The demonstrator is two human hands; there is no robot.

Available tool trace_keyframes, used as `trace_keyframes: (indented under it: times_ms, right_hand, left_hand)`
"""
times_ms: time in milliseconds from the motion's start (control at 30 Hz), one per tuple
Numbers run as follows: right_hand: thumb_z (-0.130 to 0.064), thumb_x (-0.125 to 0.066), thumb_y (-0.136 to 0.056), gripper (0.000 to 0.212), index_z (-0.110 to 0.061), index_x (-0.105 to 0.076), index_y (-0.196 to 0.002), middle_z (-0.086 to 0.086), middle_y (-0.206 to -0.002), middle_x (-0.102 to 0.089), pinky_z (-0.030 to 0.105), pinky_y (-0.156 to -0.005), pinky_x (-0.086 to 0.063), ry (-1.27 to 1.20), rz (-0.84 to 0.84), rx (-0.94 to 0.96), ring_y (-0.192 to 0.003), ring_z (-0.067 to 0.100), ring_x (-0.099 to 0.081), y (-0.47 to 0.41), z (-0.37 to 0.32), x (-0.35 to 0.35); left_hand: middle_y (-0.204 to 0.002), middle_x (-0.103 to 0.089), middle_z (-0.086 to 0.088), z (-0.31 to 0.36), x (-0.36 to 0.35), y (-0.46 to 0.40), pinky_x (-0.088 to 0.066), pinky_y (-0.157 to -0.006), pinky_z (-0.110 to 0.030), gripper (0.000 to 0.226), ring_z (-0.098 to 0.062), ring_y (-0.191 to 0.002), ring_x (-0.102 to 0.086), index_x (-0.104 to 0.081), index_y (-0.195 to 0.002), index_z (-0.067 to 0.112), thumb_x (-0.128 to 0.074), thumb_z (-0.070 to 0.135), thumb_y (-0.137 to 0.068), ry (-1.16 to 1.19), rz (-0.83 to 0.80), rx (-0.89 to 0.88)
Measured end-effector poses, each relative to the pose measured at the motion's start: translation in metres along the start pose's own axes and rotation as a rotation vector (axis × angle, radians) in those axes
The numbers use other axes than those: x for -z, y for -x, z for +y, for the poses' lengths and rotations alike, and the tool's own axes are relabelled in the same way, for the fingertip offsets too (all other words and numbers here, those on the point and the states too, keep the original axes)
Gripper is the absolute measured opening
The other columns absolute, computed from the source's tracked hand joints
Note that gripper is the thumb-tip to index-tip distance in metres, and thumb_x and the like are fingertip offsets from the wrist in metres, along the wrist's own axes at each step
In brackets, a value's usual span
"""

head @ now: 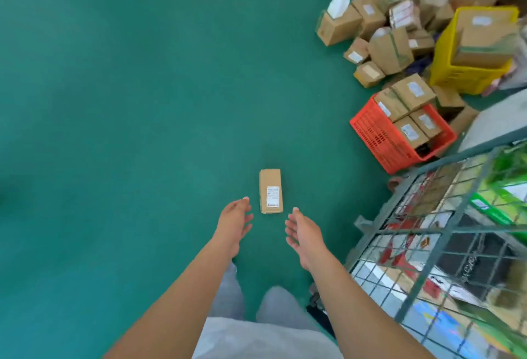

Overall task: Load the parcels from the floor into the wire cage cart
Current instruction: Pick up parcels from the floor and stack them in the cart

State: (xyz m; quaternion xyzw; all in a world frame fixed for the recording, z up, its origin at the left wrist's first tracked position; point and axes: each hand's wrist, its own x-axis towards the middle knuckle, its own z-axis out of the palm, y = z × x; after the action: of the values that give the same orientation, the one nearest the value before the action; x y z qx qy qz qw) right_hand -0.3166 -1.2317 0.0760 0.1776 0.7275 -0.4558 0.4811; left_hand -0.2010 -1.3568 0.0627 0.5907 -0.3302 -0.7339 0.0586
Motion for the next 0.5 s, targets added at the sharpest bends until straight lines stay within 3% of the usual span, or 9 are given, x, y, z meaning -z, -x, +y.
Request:
trace_keyframes:
  times_ms: [100,233,333,400,500]
  right_hand:
    - [-0.038,-0.055,-0.104,0.028,-0.012,-0.064,-0.109,0.001,-0.097,-0.063,0.033,-0.089,-0.051,0.017,0.014,-0.051,-0.092,0.015,-0.057,-0.038,-0.011,-0.014]
    - [-0.034,-0.055,-0.104,0.023,-0.012,-0.063,-0.102,0.006,-0.098,-0.060,0.037,-0.090,-0.050,0.005,0.057,-0.149,-0.091,0.019,-0.054,-0.109,-0.011,-0.016]
    - [-0.035,-0.054,-0.104,0.028,-0.010,-0.065,-0.113,0.007,-0.102,-0.062,0.035,-0.087,-0.053,0.003,0.085,-0.226,-0.092,0.018,-0.057,-0.169,-0.004,-0.012]
    - [-0.035,-0.054,-0.105,0.031,-0.010,-0.064,-0.119,0.006,-0.107,-0.065,0.032,-0.085,-0.054,-0.012,0.088,-0.265,-0.098,0.021,-0.063,-0.211,0.004,-0.010]
    - [-0.033,-0.053,-0.105,0.041,-0.002,-0.059,-0.130,0.019,-0.126,-0.067,0.045,-0.104,-0.050,-0.001,0.067,-0.300,-0.123,0.037,-0.060,-0.278,0.019,-0.008]
  left_hand:
    - [-0.123,-0.064,-0.001,0.020,-0.008,-0.047,-0.049,-0.093,-0.033,0.013,-0.017,-0.108,-0.062,-0.059,-0.105,0.025,-0.056,0.037,-0.105,-0.099,-0.025,0.046]
    - [-0.124,-0.063,0.000,0.021,-0.022,-0.122,-0.049,-0.093,-0.032,0.018,-0.018,-0.112,-0.062,-0.056,-0.114,0.023,-0.056,0.038,-0.105,-0.235,-0.057,0.133]
    - [-0.123,-0.063,0.000,0.010,-0.037,-0.182,-0.051,-0.094,-0.033,0.020,-0.017,-0.109,-0.061,-0.056,-0.116,0.022,-0.055,0.038,-0.105,-0.313,-0.064,0.191]
    - [-0.122,-0.063,0.001,-0.002,-0.047,-0.223,-0.052,-0.095,-0.033,0.013,-0.017,-0.109,-0.062,-0.057,-0.107,0.025,-0.056,0.038,-0.104,-0.347,-0.059,0.223]
    - [-0.119,-0.064,0.004,-0.030,-0.062,-0.284,-0.053,-0.090,-0.031,0.011,-0.015,-0.108,-0.063,-0.058,-0.106,0.027,-0.057,0.038,-0.104,-0.385,-0.037,0.262]
